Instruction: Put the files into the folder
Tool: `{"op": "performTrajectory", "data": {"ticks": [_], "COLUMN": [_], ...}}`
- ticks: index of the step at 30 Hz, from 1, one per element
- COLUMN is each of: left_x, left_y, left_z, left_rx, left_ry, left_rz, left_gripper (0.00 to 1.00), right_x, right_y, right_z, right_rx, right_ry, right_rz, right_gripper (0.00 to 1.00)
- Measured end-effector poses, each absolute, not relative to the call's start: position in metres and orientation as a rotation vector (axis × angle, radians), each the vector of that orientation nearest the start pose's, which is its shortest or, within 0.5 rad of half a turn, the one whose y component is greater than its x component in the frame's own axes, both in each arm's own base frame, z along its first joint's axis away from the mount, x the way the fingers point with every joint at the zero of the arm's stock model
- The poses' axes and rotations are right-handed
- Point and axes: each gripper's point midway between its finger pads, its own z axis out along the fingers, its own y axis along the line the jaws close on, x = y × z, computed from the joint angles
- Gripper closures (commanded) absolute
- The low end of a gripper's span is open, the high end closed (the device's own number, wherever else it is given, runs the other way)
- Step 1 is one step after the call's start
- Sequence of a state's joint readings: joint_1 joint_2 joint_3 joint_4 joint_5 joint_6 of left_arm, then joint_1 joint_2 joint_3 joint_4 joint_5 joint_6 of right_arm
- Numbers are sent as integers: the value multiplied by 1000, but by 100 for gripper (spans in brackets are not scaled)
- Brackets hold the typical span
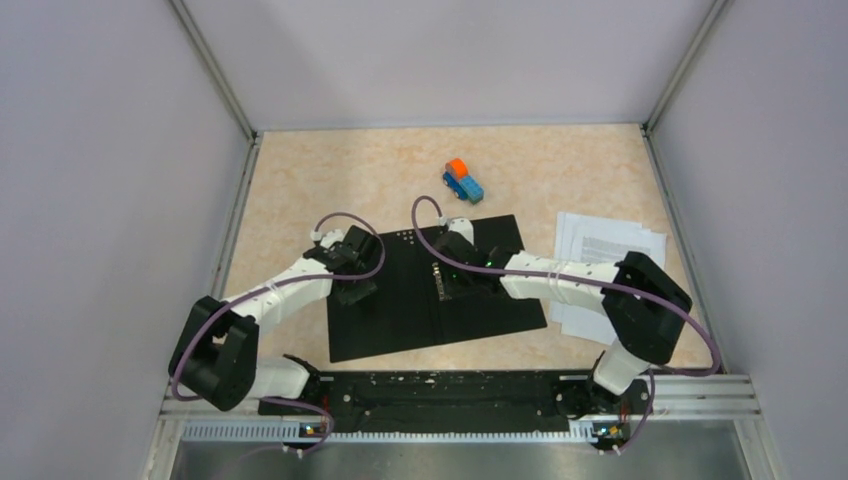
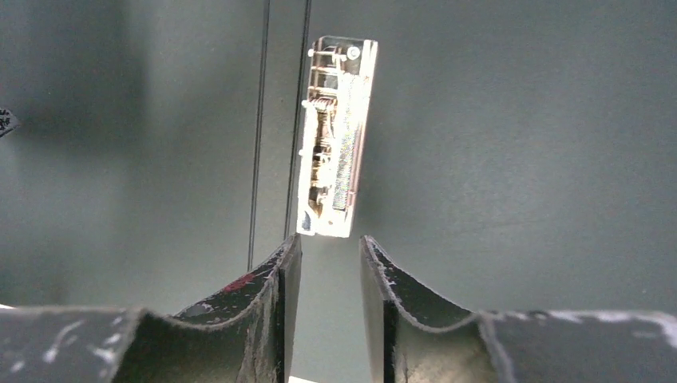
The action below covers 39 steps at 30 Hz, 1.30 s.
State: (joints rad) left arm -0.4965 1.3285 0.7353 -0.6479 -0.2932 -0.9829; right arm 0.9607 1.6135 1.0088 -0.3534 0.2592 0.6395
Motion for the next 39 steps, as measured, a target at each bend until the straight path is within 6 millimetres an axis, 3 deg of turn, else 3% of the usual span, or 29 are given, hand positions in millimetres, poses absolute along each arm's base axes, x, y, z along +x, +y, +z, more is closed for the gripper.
{"op": "performTrajectory", "data": {"ticks": [12, 39], "left_x": [222, 223], "left_y": [-92, -87], "left_z": [22, 18], "left_rx": [-861, -948], "left_ry": [2580, 2574], "left_rz": [49, 21], "left_gripper": [55, 57], "right_x": [226, 224], "right_y": [323, 327], "right_z": [42, 32], "right_rx": [-400, -406], "right_ry": [2520, 2506], "right_rz": [199, 131], "right_gripper": [80, 100]}}
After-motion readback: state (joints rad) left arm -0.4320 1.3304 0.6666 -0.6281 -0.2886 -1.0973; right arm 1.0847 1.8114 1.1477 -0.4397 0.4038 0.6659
